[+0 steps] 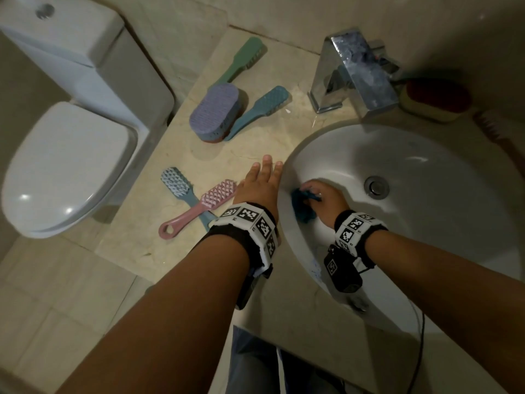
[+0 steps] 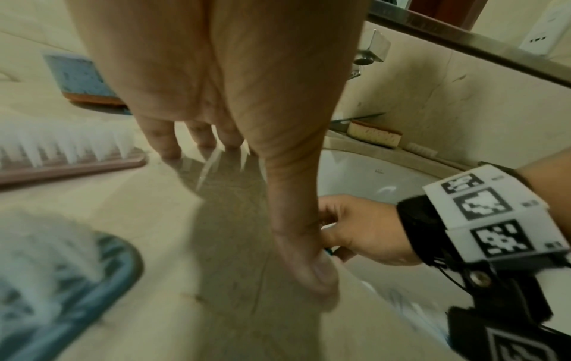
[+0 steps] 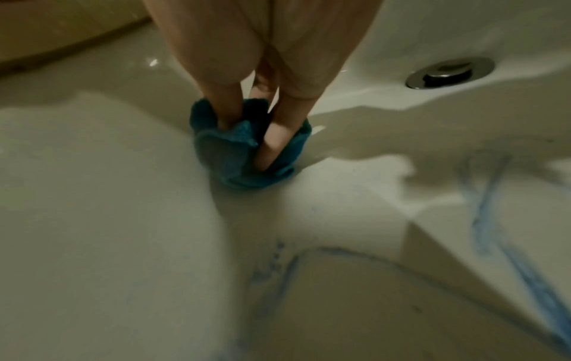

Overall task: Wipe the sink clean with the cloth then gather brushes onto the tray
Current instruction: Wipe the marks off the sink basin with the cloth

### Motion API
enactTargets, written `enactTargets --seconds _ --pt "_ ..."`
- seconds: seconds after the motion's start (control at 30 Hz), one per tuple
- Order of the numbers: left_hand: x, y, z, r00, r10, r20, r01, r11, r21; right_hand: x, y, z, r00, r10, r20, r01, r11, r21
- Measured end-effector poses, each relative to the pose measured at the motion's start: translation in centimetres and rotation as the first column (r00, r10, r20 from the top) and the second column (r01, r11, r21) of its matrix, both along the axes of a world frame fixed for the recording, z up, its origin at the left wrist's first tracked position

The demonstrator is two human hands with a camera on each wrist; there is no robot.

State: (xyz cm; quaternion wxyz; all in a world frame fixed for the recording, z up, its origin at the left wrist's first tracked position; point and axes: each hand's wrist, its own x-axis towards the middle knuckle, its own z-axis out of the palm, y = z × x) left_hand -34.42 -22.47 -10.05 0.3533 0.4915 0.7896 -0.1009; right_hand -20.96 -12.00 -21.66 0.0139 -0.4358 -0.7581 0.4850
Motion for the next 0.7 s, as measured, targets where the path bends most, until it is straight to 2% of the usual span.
enactTargets --seconds 0.07,0.23,0.37,0.5,0.57,0.7 --pt "-0.1 0.0 0.0 1.000 -0.010 0.001 0.010 1.000 -0.015 0.5 -0.7 -0.3 0.998 0.043 0.039 -0.045 0.998 0.042" --pt "0.1 0.0 0.3 1.000 0.003 -0.003 -0.003 1.000 -0.009 2.1 -1.6 1.4 0.973 0.199 0.119 -0.186 0.976 -0.111" --pt "0.1 0.0 0.5 1.000 0.003 -0.004 -0.003 1.000 -0.013 0.8 -0.2 1.0 0.969 0.219 0.118 -0.223 0.975 0.022" --pt "0.2 0.0 0.3 1.000 0.020 -0.002 -0.020 1.000 0.009 -0.4 1.7 0.2 0.973 0.135 0.187 -0.153 0.984 0.087" --pt "0.2 0.0 0.1 1.000 0.019 -0.006 -0.019 1.000 0.014 -0.3 0.8 0.5 0.953 0.202 0.227 -0.226 0.971 0.084" --pt "0.3 0.1 -0.1 1.000 0.023 -0.007 -0.022 0.999 0.024 2.8 -2.1 1.9 0.851 0.426 0.307 -0.447 0.894 -0.002"
